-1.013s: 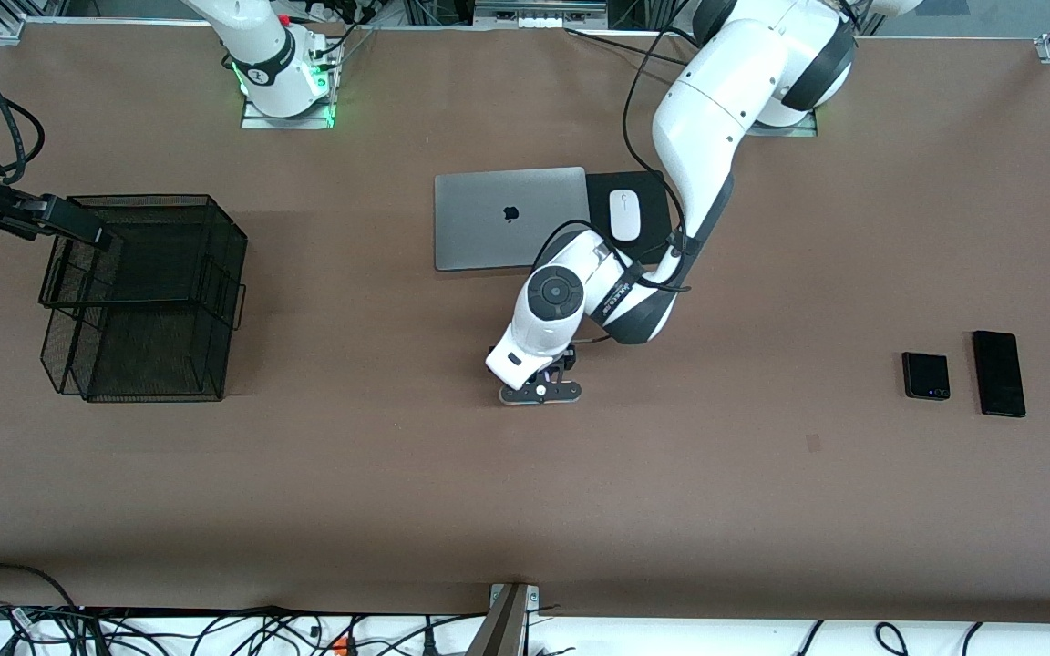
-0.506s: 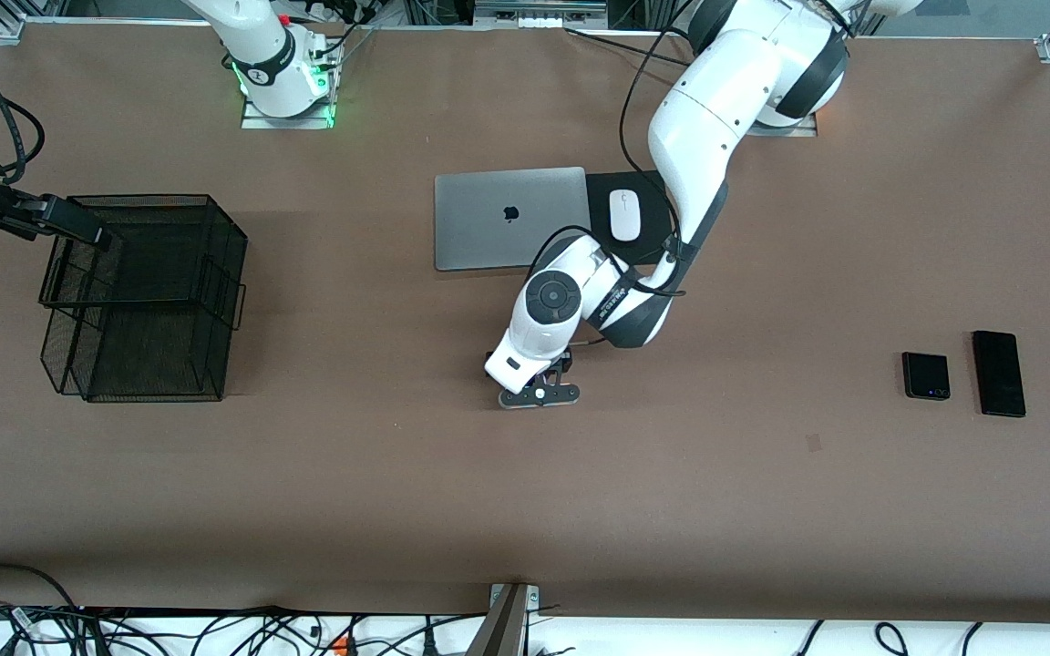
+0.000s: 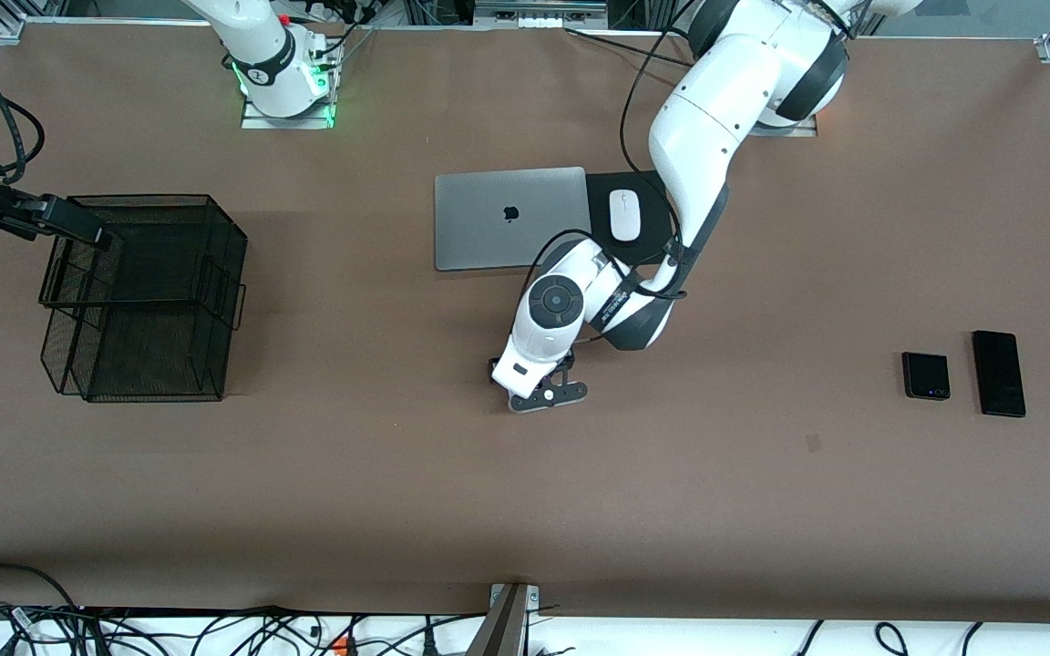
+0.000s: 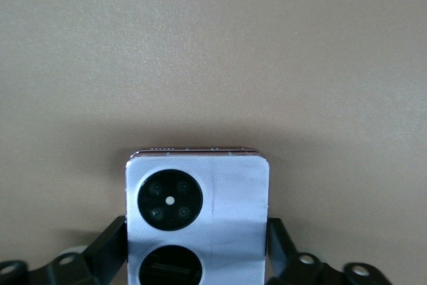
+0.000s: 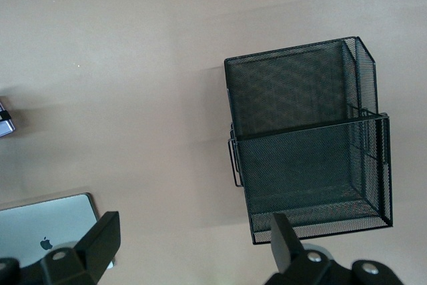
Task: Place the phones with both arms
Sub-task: 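Carry the white phone beside the laptop and lower it with the left gripper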
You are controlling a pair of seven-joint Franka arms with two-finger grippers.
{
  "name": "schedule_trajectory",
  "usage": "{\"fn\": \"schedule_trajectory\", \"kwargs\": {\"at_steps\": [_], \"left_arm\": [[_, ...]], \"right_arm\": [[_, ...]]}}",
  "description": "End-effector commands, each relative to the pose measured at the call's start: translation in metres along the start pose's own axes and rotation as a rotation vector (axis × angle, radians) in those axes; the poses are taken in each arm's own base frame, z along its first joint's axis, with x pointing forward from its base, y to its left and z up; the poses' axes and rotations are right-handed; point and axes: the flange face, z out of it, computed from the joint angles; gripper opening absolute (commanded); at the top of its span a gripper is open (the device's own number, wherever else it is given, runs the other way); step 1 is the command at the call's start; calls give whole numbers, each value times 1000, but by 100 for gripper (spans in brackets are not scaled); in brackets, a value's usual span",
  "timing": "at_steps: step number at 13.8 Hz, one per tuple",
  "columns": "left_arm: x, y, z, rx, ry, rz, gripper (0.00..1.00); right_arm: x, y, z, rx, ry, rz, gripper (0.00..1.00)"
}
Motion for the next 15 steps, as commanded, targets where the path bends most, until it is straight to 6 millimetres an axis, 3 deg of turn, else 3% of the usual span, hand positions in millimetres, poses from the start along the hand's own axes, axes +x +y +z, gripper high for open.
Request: {"fn": "schedule_trajectory", "kwargs": {"at_steps": [1,5,7,11,13,15], "left_arm": [[-3,5,4,-13,-12,-49,100],[-3,2,-23,65,-67,-5,100],[10,-4,-77,86,-90,49,100],[30,-22,-135,107,-108,102,100],[36,-33,-145,134,-123,198,100],[57,-61,-143,177,-154,300,100]], "right_arm": [[-2,0,-3,19,3,4,100],[-2,0,-3,19,4,4,100],[-2,-1,-2,19,3,2,100],[-1,2,-4,18,5,13,100],[-2,5,-4,16,1,22,100],[-4,-4,-5,14,2,11,100]]}}
